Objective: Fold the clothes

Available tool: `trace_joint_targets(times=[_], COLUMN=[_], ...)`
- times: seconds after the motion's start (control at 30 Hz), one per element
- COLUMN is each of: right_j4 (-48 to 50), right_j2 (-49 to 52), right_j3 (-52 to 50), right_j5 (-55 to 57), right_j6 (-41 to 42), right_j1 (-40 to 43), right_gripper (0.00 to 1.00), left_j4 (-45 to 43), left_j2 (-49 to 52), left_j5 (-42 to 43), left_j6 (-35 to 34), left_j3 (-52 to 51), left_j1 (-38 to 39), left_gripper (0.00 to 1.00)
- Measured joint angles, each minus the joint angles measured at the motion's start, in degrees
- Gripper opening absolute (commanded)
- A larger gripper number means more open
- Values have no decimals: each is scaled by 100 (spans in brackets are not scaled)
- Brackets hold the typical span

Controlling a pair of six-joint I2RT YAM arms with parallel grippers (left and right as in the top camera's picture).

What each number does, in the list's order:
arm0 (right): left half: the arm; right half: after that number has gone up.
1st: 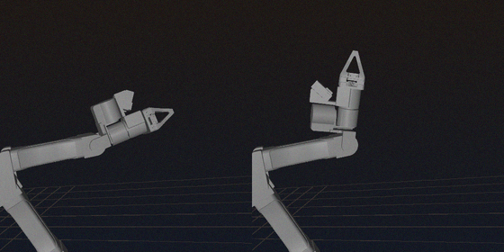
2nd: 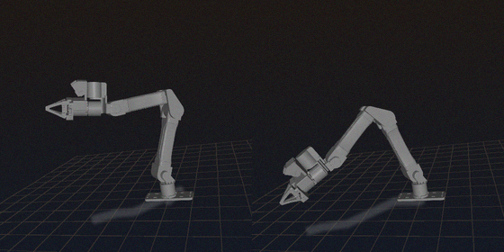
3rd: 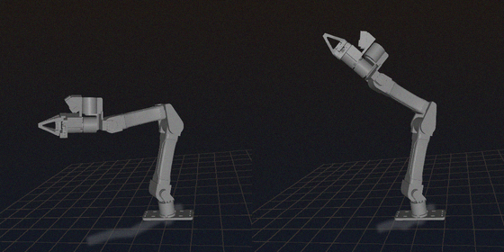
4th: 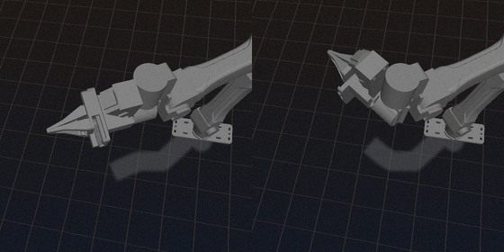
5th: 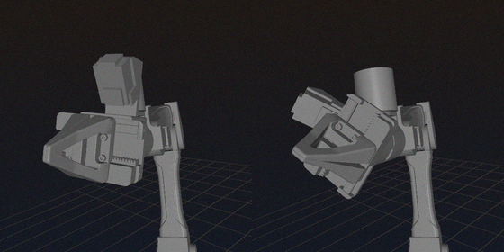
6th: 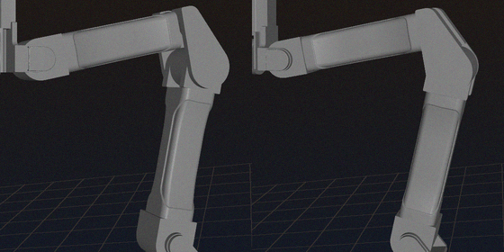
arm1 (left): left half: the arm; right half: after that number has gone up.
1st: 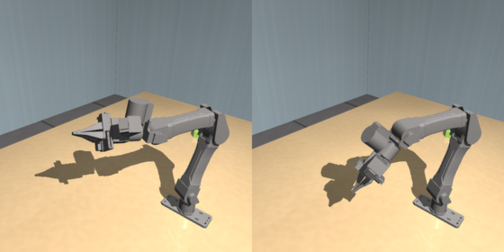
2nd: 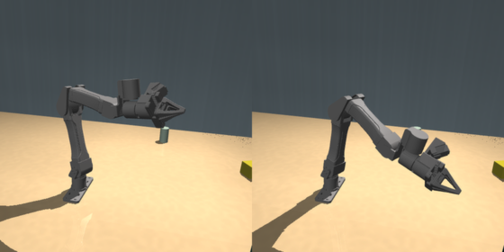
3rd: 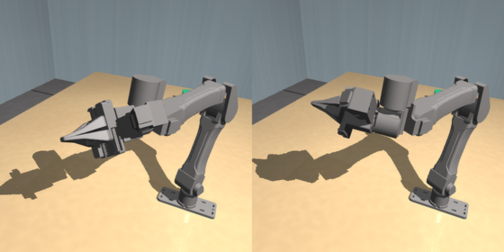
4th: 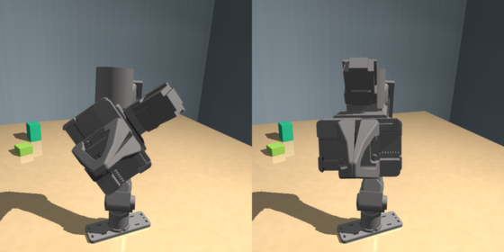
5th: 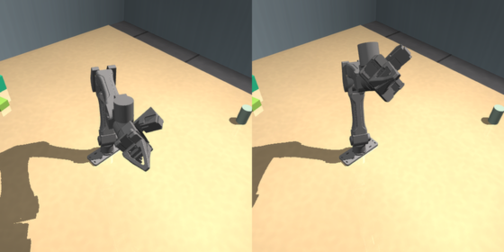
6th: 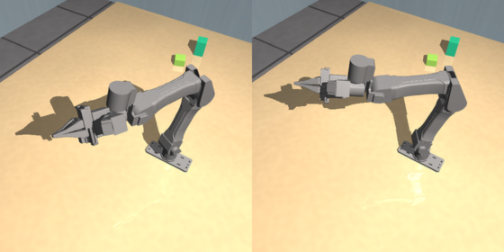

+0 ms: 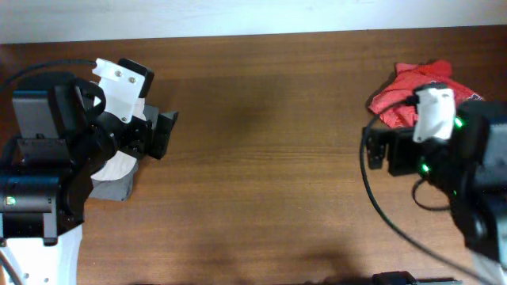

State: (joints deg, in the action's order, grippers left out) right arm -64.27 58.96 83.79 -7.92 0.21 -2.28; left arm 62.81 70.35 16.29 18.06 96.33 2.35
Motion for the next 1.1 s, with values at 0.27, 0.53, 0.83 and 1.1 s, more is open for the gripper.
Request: trace_joint_targets(times=[0.27, 0.53, 0.83, 1.1], right_j4=[-186, -557, -575, -575], right_j2=[-1644, -1943, -1904, -1899], right_j3=[44, -17, -315, -315], right_j5=[758, 1008, 903, 894], right_j6=[-240, -291, -308, -321], right_j1=[0, 0, 0, 0], right_gripper=[99, 99, 99, 99], left_j4=[0, 2, 0, 0], left_j2=[0, 2, 2, 4], left_j5=[0, 0, 0, 0], left_j6=[0, 0, 0, 2], left_j3=[0, 0, 0, 0], left_j1=[0, 0, 0, 0], left_gripper=[99, 99, 99, 99])
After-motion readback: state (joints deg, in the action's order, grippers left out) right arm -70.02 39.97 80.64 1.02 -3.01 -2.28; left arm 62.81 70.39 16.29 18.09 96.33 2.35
